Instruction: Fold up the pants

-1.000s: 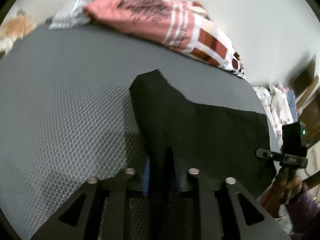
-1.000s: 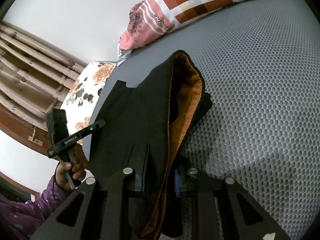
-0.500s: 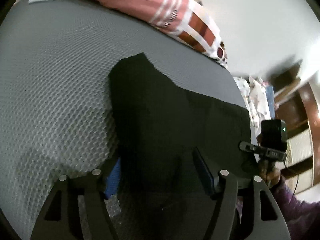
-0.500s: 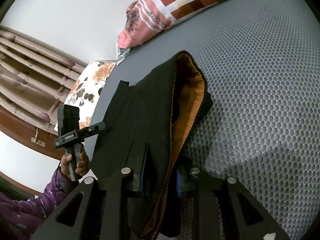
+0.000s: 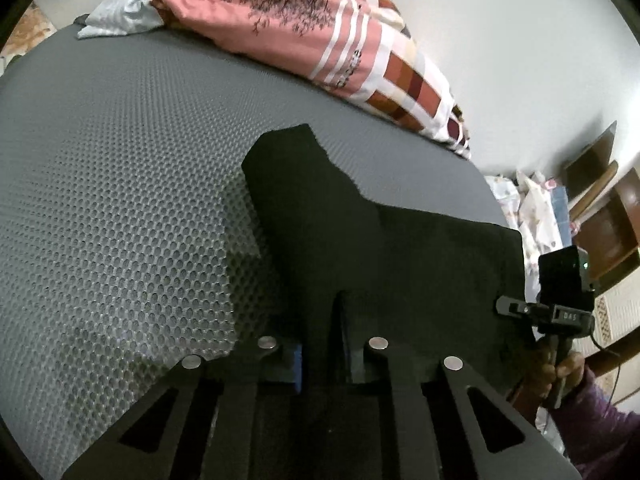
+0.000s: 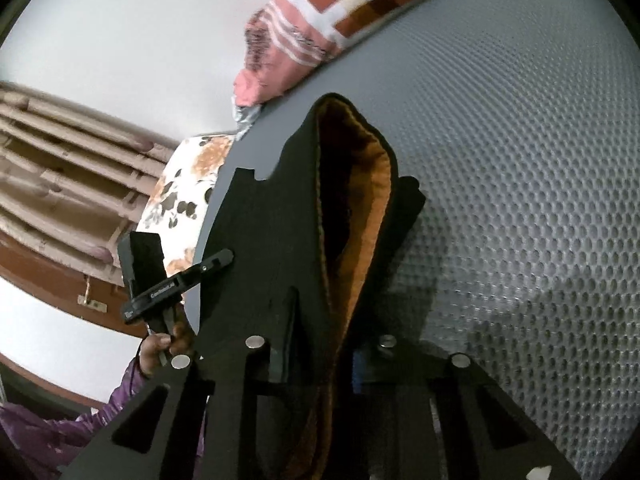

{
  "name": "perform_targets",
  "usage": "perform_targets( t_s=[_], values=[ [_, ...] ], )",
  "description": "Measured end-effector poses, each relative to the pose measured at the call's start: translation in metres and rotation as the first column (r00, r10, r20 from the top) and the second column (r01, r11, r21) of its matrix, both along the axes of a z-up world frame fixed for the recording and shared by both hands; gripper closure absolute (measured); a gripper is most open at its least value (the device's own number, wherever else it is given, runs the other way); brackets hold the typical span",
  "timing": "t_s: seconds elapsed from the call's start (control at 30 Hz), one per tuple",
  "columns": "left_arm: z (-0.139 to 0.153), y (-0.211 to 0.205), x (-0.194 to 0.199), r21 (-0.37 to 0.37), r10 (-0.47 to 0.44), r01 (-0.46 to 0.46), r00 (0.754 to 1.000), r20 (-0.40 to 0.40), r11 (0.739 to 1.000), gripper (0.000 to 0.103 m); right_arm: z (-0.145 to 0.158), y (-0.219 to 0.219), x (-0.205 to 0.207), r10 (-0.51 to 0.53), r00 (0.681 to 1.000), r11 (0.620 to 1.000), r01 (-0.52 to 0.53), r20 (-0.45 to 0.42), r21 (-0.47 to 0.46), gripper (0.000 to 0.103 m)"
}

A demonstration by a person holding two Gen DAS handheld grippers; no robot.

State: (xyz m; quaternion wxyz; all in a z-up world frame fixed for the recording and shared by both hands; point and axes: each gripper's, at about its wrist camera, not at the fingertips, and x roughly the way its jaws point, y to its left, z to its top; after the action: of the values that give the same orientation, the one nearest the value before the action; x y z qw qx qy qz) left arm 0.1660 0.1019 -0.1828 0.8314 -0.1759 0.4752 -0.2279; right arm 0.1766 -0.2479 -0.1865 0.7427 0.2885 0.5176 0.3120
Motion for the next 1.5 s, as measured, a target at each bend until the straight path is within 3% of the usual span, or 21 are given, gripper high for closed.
perform_targets(
  t_s=[0.6, 1.03, 1.5],
  values=[
    [0.049, 0.011, -0.019, 0.155, 0.052, -0.075, 0.988, 0.149, 0.985, 0.092, 0.033, 0.044, 0.018, 0.061, 0.995, 0.998, -0.061, 0.074, -0.009, 0.084],
    [0.068, 0.038, -0.008, 0.173, 0.101, -0.138, 0.974, 0.205, 0.975, 0.092, 0.048, 0.077, 0.037, 0.113, 0.987, 0.993, -0.111, 0.117, -0.024, 0.084],
    [0.07, 0.072, 0.009, 0.18, 0.154, -0.198, 0.961, 0.231, 0.963, 0.092, 0.05, 0.109, 0.055, 0.155, 0.98, 0.988, -0.153, 0.126, -0.028, 0.084]
  ],
)
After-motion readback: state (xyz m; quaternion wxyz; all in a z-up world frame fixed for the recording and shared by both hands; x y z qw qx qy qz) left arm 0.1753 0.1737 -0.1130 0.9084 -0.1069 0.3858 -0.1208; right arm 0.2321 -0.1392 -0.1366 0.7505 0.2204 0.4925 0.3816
